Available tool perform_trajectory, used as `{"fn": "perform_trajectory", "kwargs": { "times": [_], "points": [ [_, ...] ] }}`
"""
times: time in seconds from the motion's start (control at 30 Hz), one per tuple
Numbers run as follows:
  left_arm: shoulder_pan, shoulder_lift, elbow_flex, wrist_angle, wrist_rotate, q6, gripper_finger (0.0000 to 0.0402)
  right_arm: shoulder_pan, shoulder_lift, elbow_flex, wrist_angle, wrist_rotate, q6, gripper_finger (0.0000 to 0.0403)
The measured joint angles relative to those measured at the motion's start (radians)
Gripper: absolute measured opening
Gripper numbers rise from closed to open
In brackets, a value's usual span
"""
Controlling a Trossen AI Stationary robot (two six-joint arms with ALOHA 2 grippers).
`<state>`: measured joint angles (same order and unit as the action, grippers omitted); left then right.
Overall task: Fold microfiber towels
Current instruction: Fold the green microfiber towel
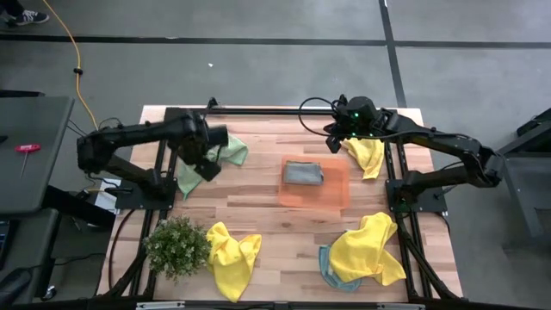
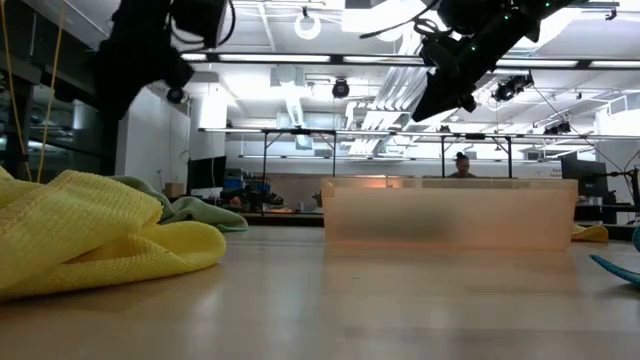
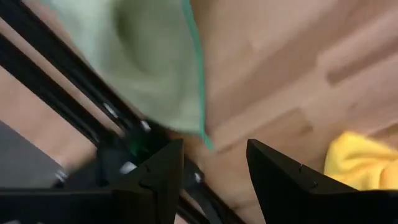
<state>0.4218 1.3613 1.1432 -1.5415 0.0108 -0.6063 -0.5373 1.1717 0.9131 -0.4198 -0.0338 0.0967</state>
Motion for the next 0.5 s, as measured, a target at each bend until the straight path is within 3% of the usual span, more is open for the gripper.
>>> {"fn": "perform_trajectory", "kwargs": {
  "times": [0.17,0.5],
  "points": [
    [-0.071,0.0,-0.184,0.121,0.101,-0.096,0.0164,0.0,0.0,0.0,0.0,0.0,-0.001,0.0021],
    [-0.119,0.0,-0.377,0.204,0.075,-0.226,0.0164,0.0,0.0,0.0,0.011,0.0,-0.008,0.0021]
  ]
}}
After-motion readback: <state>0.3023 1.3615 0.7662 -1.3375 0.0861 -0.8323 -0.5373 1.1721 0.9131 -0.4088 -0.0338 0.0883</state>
